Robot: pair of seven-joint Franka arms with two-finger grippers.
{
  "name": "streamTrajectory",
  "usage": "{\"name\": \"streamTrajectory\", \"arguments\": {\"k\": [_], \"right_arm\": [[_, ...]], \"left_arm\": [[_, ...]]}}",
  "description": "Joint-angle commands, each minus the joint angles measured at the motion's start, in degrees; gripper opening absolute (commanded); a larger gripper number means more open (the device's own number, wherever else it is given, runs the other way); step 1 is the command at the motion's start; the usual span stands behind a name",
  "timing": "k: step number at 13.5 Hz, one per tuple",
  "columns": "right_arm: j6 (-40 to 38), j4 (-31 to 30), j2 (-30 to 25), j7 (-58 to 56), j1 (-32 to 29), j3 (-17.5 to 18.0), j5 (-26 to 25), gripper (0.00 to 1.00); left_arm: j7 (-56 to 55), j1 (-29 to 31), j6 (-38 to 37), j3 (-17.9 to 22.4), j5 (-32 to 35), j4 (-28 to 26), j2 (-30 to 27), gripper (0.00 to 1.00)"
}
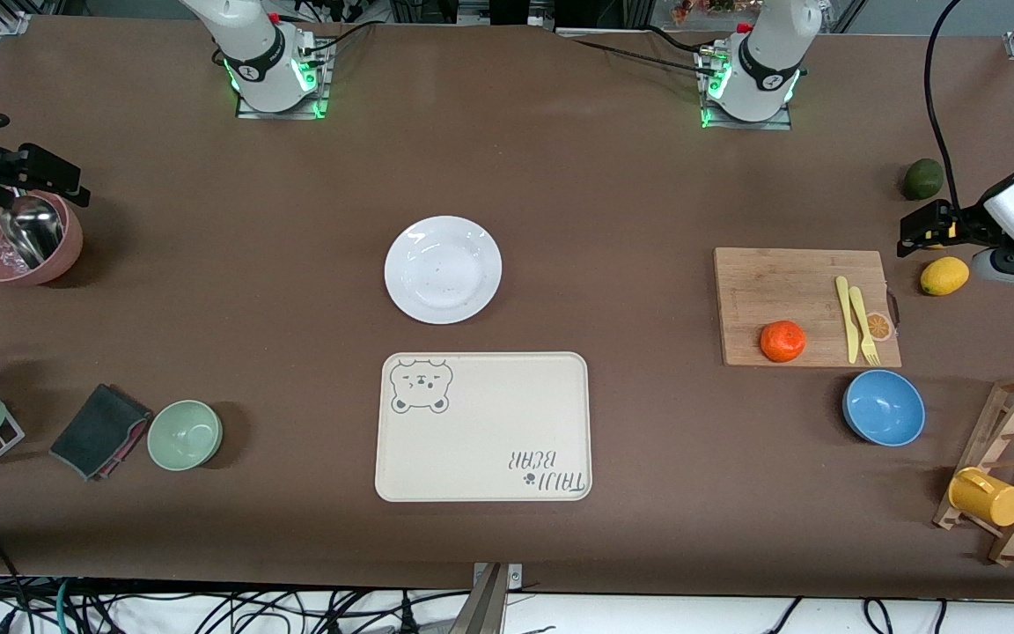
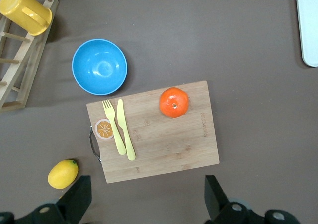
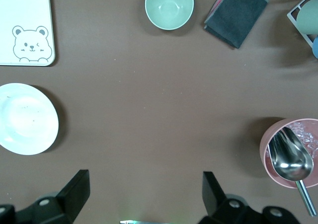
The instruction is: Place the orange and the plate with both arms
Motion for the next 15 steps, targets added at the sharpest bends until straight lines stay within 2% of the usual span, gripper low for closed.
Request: {"name": "streamTrajectory", "arguments": {"k": [1, 15], "right_arm": [[-1.31, -0.17, -0.39, 0.77, -0.22, 0.04, 1.14, 1.0], [-1.49, 0.35, -0.13, 0.33, -0.22, 0.04, 1.06, 1.0]], "left_arm": [[1.14, -0.13, -0.29, -0.01, 0.76, 0.78, 0.4, 1.0], [1.23, -0.22, -0.29, -0.01, 0.76, 0.78, 0.4, 1.0]]}}
